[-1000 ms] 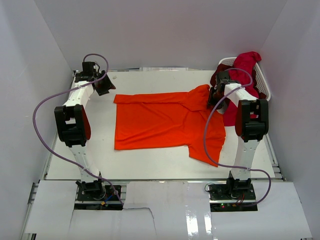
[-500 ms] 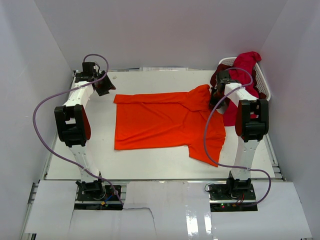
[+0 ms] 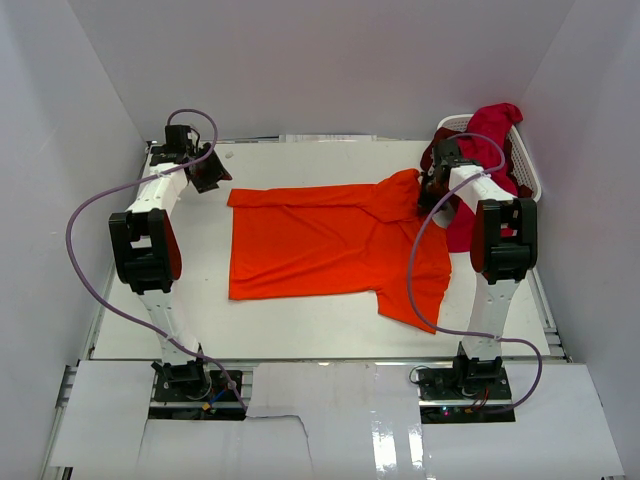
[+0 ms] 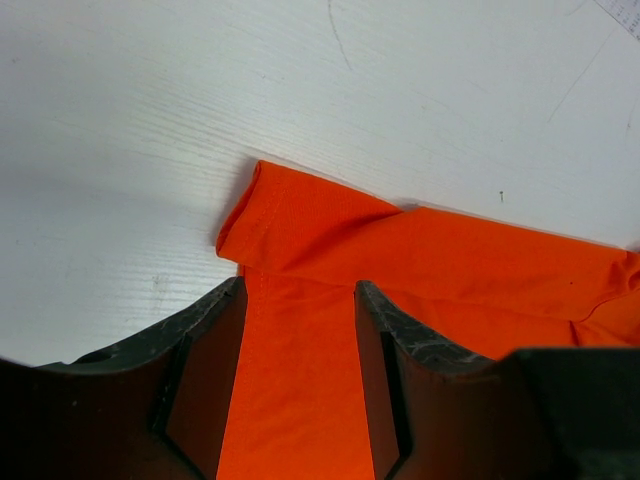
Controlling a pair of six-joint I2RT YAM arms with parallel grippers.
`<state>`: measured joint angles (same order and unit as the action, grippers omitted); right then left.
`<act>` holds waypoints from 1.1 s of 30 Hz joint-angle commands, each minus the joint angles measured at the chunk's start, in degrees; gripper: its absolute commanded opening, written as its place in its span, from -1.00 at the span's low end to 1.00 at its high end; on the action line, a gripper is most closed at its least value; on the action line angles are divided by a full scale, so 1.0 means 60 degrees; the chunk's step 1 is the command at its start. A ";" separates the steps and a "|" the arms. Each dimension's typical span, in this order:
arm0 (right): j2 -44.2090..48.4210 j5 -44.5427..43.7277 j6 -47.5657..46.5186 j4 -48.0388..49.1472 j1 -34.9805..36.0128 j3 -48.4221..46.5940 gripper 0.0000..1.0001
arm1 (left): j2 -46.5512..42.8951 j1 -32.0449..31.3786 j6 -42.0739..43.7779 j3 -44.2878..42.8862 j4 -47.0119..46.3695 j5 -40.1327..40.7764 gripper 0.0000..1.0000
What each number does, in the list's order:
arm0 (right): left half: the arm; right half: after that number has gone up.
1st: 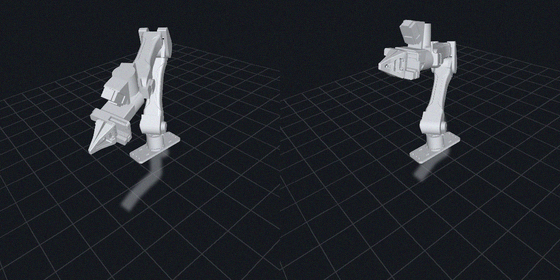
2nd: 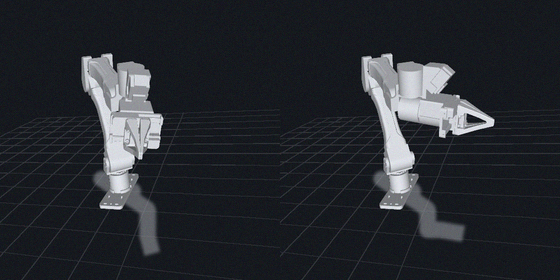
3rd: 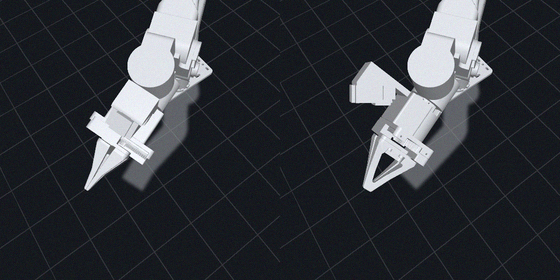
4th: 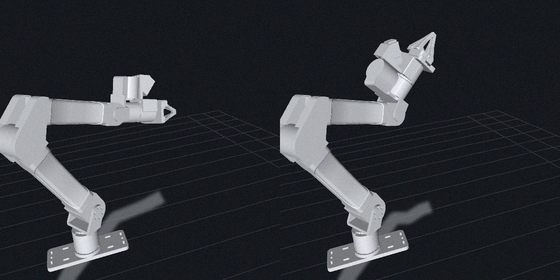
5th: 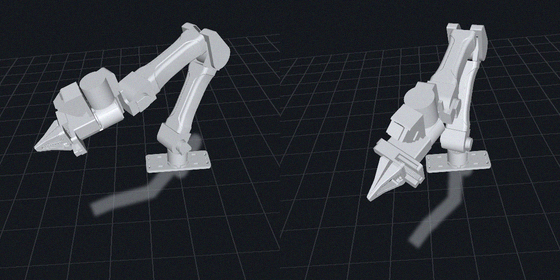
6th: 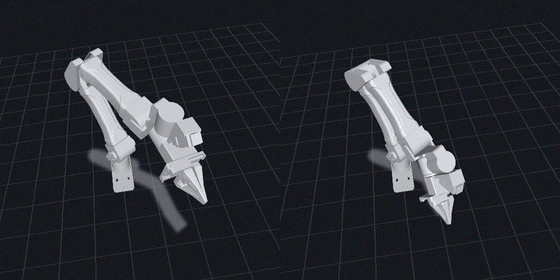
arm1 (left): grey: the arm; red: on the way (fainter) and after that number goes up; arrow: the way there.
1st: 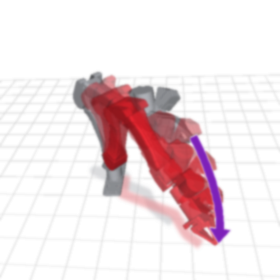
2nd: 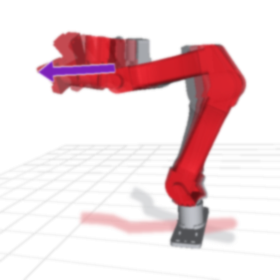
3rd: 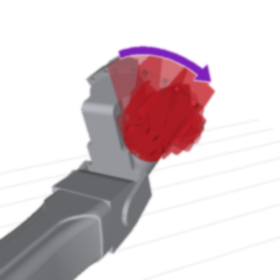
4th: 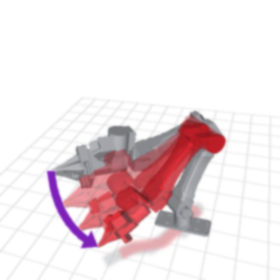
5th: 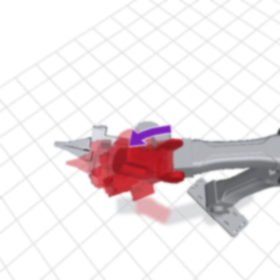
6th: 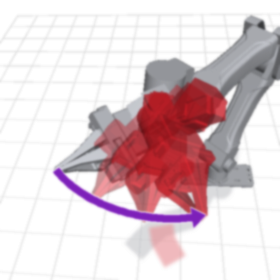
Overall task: Fold and stack the t-shirts
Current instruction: Flatten out the tshirt
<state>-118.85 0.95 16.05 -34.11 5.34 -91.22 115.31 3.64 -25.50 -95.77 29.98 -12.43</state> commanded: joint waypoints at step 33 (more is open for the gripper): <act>-0.2867 0.3664 0.1499 0.1275 -0.0759 -0.6300 -0.85 | -0.0322 -0.1178 0.3587 0.0463 -0.1802 -0.1341 0.38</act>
<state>-134.89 20.27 23.66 -29.61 0.62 -125.97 115.31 -1.61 -14.26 -93.51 23.27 -19.33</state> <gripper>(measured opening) 0.081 0.691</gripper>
